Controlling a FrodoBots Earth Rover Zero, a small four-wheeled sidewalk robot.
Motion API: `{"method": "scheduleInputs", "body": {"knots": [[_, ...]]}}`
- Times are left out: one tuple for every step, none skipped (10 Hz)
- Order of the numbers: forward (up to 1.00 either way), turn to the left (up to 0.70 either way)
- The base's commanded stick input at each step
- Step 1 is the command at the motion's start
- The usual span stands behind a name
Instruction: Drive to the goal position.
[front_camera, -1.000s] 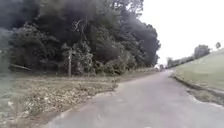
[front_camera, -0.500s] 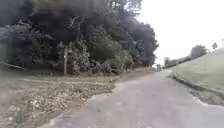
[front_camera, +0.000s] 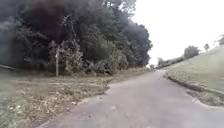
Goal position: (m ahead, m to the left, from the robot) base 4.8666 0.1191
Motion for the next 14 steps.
{"method": "scheduleInputs", "body": {"knots": [[0.45, -0.22], [0.45, -0.25], [0.45, -0.21], [0.45, -0.19], [0.45, -0.17], [0.45, -0.05], [0.45, -0.04], [0.45, -0.16], [0.45, -0.21], [0.45, -0.25], [0.45, -0.22], [0.45, -0.21], [0.45, -0.21], [0.45, -0.27]]}}
